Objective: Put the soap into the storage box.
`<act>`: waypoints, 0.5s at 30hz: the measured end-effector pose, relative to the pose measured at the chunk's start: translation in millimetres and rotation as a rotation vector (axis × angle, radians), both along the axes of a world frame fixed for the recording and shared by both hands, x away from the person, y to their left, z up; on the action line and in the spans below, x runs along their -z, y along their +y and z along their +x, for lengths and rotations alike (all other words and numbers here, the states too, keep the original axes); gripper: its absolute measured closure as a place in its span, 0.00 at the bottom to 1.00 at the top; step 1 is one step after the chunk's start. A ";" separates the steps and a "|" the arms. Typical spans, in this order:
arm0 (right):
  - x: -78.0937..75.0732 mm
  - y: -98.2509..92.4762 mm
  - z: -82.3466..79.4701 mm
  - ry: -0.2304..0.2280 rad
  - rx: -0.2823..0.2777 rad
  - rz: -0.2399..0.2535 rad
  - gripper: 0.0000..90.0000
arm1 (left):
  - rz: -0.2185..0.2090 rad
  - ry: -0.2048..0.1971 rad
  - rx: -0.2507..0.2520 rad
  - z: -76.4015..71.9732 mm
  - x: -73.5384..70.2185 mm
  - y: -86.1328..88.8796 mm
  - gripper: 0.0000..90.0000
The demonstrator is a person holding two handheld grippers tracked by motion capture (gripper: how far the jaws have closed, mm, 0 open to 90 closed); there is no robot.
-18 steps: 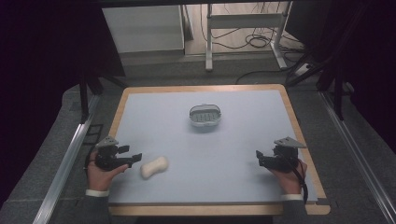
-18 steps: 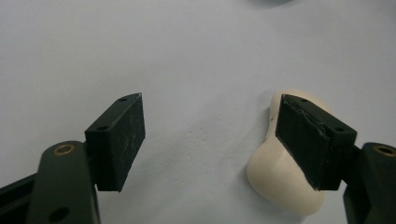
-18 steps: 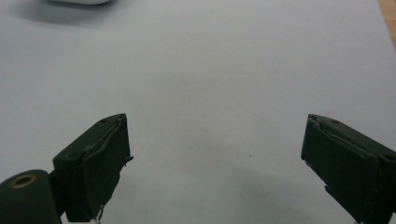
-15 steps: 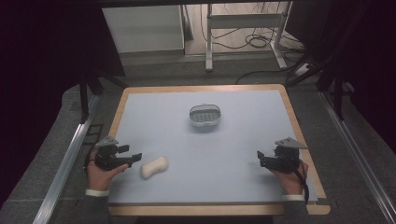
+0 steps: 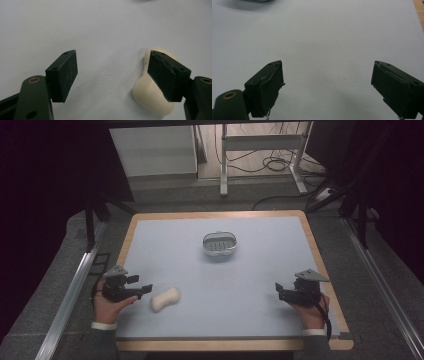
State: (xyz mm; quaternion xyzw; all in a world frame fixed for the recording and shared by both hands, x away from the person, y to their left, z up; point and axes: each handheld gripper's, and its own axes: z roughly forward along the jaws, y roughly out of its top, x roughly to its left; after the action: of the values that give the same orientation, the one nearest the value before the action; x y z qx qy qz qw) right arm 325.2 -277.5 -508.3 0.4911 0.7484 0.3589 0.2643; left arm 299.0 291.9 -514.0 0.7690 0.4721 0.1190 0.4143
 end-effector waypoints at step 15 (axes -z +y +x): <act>9.5 2.4 1.3 0.015 -0.057 -0.008 0.12 | 0.050 0.017 -0.054 2.6 -4.3 -2.7 0.27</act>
State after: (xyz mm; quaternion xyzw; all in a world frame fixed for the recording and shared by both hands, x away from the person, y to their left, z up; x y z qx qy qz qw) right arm 326.5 -275.1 -517.8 0.4714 0.7653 0.3597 0.2504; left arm 301.6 289.2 -509.7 0.7672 0.4930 0.1354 0.3874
